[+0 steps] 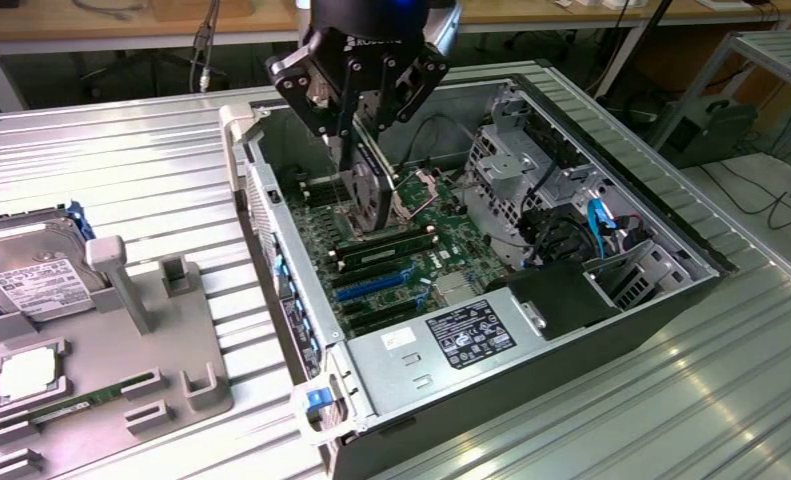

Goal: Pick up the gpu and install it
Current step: 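Pick up the gpu and move the gpu toward the slot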

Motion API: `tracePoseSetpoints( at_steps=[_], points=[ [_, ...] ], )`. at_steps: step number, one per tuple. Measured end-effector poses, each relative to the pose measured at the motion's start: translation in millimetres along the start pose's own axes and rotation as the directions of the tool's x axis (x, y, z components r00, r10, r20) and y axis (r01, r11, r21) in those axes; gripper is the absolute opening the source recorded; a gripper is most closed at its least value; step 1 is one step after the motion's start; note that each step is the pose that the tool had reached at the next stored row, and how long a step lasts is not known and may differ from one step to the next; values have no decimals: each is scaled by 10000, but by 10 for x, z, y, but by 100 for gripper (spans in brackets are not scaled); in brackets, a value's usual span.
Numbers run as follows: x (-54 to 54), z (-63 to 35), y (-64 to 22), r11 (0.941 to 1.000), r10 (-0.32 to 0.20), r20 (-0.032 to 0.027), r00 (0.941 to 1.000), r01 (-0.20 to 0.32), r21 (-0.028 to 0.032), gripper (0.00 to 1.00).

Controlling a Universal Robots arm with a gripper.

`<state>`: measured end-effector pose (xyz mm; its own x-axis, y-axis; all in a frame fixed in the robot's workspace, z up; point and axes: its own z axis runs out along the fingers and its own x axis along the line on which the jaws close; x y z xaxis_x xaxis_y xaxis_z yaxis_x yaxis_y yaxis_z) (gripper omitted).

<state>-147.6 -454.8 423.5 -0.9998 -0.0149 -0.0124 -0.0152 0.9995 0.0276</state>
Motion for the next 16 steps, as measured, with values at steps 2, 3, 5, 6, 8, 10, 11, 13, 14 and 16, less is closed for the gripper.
tracePoseSetpoints(
  at_steps=[2,3,5,6,8,10,11,13,14,16],
  points=[
    [-44,1,-1,10000,-1,1,10000,1,-1,28],
    [-66,1,-1,10000,0,1,10000,0,-1,28],
    [-114,2,-2,10000,1,1,10000,-1,-1,28],
    [-135,2,-2,10000,1,1,10000,-1,0,28],
    [-183,3,-3,10000,0,0,10000,0,0,28],
    [-227,4,-4,10000,-1,0,10000,1,0,28],
    [-248,4,-4,10000,-1,0,10000,1,0,28],
    [-302,5,-5,10000,0,0,10000,0,0,28],
    [-324,6,-5,10000,0,1,10000,0,-1,28],
    [-365,6,-6,10000,-1,0,10000,1,0,28]
  ],
)
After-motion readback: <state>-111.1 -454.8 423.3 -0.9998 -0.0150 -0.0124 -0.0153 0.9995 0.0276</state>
